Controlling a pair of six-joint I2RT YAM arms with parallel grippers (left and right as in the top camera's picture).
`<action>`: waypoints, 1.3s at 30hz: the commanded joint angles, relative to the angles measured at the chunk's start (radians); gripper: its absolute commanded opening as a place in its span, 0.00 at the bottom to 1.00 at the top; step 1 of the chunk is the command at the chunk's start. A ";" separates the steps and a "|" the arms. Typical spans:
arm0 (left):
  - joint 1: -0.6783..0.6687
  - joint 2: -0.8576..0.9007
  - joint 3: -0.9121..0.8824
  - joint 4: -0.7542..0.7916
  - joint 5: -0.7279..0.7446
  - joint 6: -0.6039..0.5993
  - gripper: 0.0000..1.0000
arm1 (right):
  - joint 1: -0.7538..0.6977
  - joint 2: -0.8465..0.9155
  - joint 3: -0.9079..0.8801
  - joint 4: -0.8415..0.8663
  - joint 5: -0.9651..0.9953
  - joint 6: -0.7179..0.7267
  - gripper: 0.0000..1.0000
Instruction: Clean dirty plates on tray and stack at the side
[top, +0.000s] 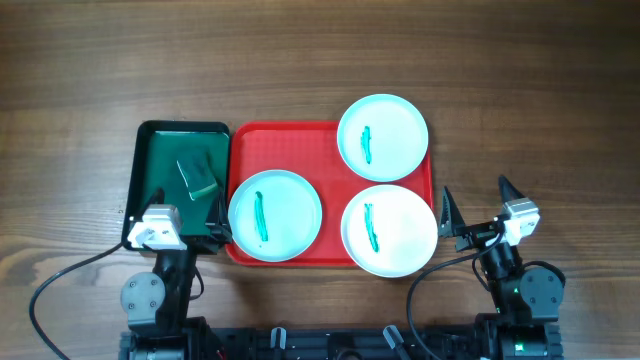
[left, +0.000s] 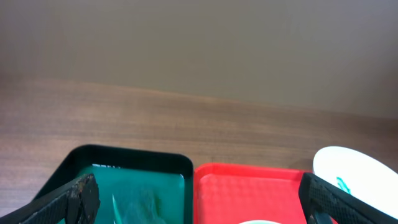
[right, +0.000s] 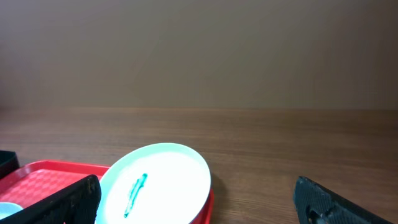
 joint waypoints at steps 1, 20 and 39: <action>0.003 -0.005 0.061 -0.039 -0.010 -0.023 1.00 | 0.004 -0.005 0.026 0.006 -0.039 0.007 1.00; 0.003 0.487 0.729 -0.568 -0.010 -0.151 1.00 | 0.004 0.596 0.621 -0.276 -0.307 0.003 1.00; 0.003 1.033 0.969 -0.820 0.121 -0.156 1.00 | 0.211 1.233 0.985 -0.625 -0.361 0.192 1.00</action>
